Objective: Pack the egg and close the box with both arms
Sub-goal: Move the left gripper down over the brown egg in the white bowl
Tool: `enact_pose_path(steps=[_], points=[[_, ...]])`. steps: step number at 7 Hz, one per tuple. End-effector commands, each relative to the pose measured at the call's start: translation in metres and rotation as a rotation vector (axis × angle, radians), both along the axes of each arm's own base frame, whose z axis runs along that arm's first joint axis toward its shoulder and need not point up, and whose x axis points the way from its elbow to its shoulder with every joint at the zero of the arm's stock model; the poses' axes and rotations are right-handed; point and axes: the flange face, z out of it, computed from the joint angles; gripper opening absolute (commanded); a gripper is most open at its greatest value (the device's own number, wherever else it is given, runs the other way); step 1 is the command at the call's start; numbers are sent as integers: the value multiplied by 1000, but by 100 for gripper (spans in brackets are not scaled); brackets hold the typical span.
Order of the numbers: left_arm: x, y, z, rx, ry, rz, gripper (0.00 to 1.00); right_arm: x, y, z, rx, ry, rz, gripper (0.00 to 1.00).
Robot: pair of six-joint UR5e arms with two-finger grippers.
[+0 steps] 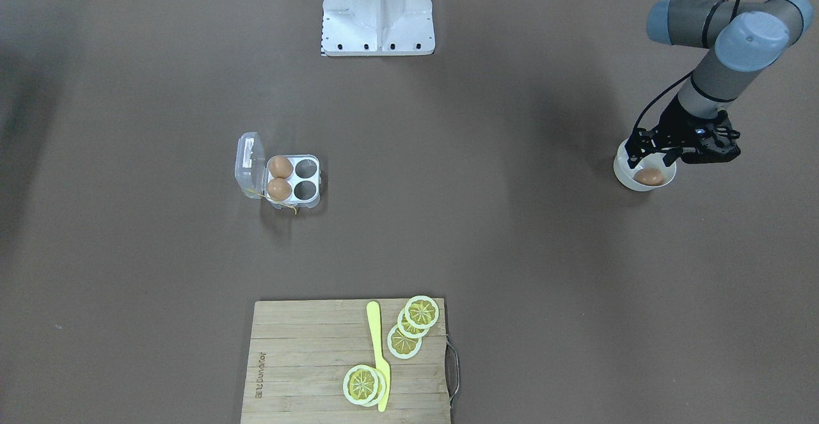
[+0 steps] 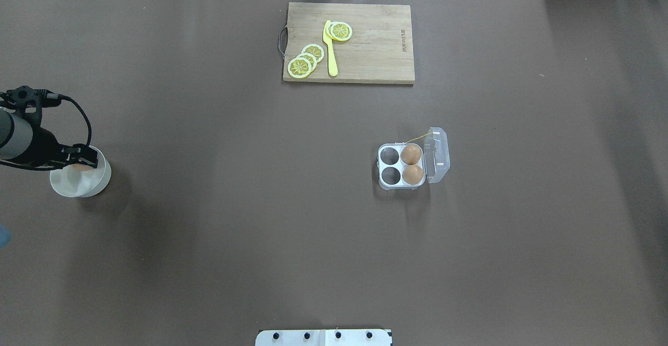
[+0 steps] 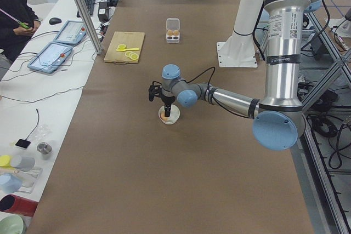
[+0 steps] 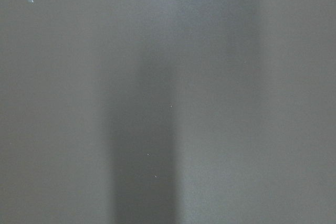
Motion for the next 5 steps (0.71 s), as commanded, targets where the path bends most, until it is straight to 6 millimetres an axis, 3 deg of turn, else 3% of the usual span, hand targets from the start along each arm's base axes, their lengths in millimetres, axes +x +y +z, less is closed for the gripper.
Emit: enact_pose_path(steps=[1, 5], points=[[3, -3, 12, 15, -2, -2, 78, 0, 0, -1, 2, 0, 0, 100], [12, -8, 16, 12, -4, 4, 78, 0, -2, -3, 7, 0, -1, 100]])
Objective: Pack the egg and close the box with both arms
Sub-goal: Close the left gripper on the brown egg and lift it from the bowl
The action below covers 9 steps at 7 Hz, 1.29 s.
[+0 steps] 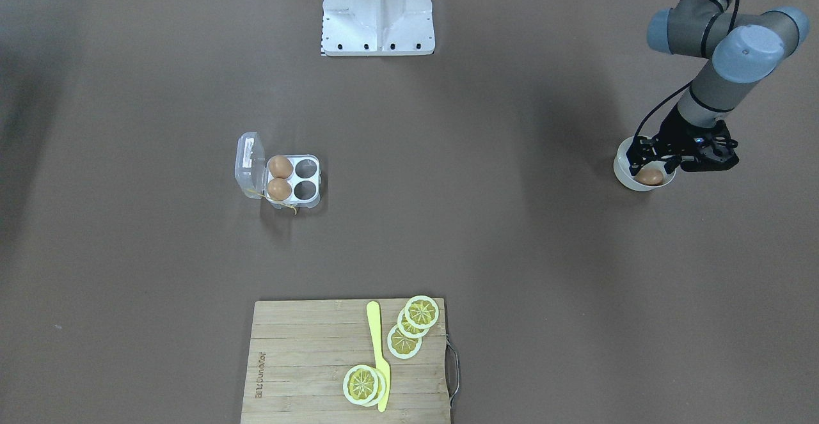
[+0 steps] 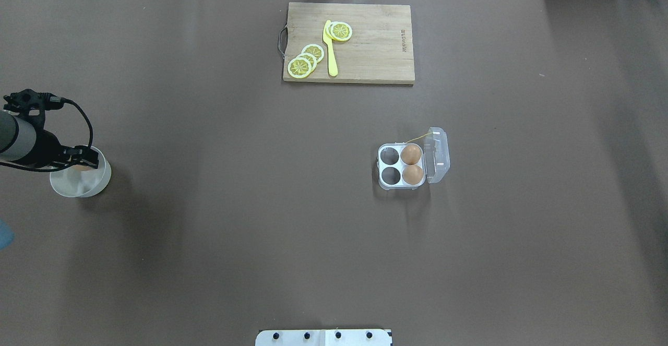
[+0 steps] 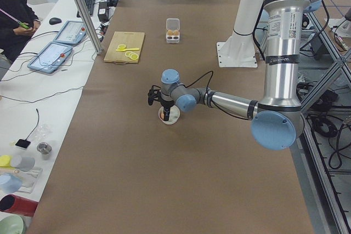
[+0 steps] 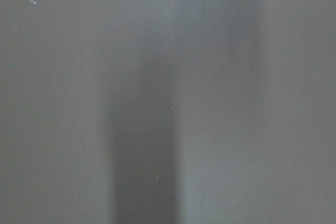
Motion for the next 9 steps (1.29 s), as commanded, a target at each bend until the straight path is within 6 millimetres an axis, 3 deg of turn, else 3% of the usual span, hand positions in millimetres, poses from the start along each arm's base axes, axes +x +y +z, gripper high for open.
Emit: enact_pose_path(steps=[1, 4, 5, 6, 7, 9], points=[[5, -5, 2, -2, -2, 1, 78, 0, -1, 0, 0, 0, 0, 100], [6, -5, 3, -4, -3, 2, 76, 0, -1, -2, 5, -1, 0, 100], [5, -5, 3, -3, -2, 1, 66, 0, -1, -2, 5, -9, 1, 100], [4, -5, 4, -3, -4, 0, 48, 0, -1, -2, 3, -11, 1, 100], [4, -4, 3, -1, -1, 1, 42, 0, -1, -2, 5, -9, 1, 100], [-1, -1, 2, 21, 20, -1, 38, 0, -1, -1, 3, -9, 1, 100]])
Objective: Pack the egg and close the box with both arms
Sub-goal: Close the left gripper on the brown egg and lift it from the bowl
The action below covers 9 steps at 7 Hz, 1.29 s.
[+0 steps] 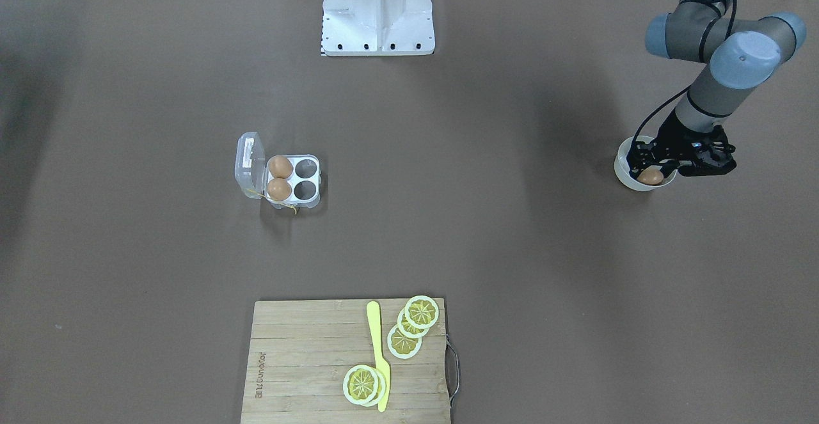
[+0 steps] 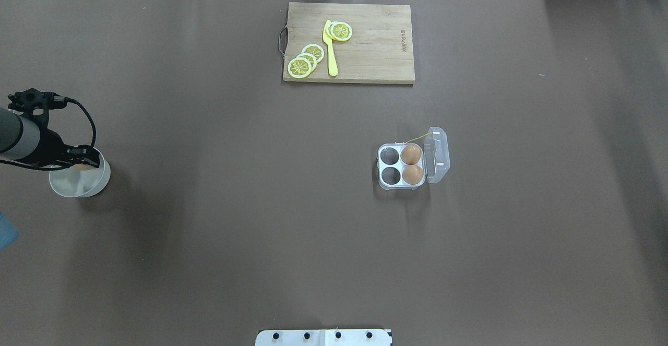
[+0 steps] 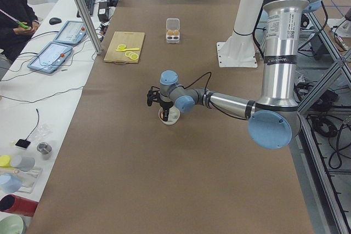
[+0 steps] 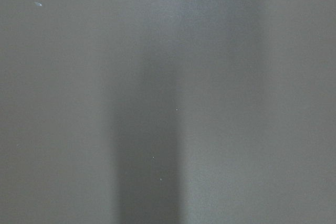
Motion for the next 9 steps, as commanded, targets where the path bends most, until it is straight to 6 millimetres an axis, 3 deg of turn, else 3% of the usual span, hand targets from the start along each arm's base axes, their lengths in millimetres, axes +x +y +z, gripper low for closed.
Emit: enact_pose_path(steps=[1, 4, 6, 7, 8, 9], points=[[-11, 11, 1, 13, 18, 0, 38, 0, -1, 0, 1, 0, 1, 100], [-41, 46, -25, 42, 52, 3, 38, 0, -1, -1, -2, 0, 0, 100], [-50, 53, -53, 74, 87, -7, 38, 0, -6, -5, 2, 0, 1, 100], [-41, 42, -74, 106, 117, -15, 38, 0, -7, -6, 2, 0, 1, 100], [-20, 19, -115, 61, 193, -100, 38, 0, -6, -4, -2, -2, 1, 100], [11, -12, -172, -1, 302, -195, 38, -1, -7, -6, 4, -3, -1, 100]])
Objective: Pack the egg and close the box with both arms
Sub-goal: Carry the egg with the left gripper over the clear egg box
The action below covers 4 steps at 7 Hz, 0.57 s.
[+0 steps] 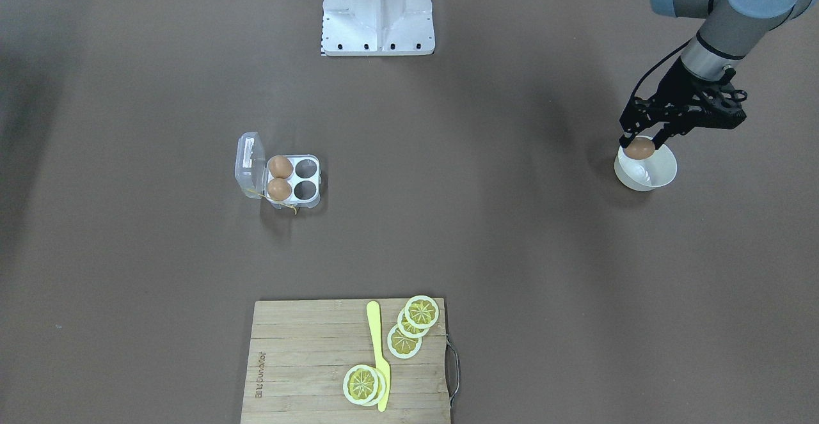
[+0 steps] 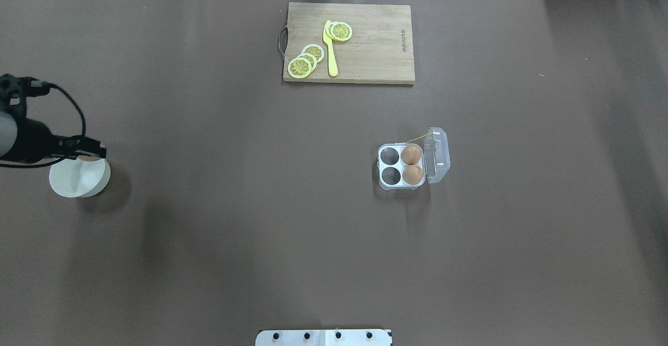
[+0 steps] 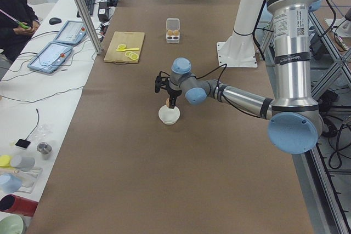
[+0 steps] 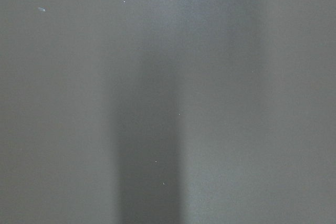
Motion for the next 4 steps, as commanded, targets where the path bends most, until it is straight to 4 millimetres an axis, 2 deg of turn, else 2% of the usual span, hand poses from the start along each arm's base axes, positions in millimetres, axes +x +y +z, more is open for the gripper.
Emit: enact_pose_path(steps=[1, 2, 3, 4], points=[[60, -59, -112, -121, 212, -150, 38, -1, -6, -2, 3, 0, -1, 100], [122, -58, -167, -198, 295, -159, 38, -1, -12, -3, 1, 0, 0, 100], [177, -45, -205, -184, 330, -203, 38, 0, -18, -9, 10, -2, 2, 100], [227, -21, -230, -169, 348, -218, 38, -1, -17, -8, 7, -3, 1, 100]])
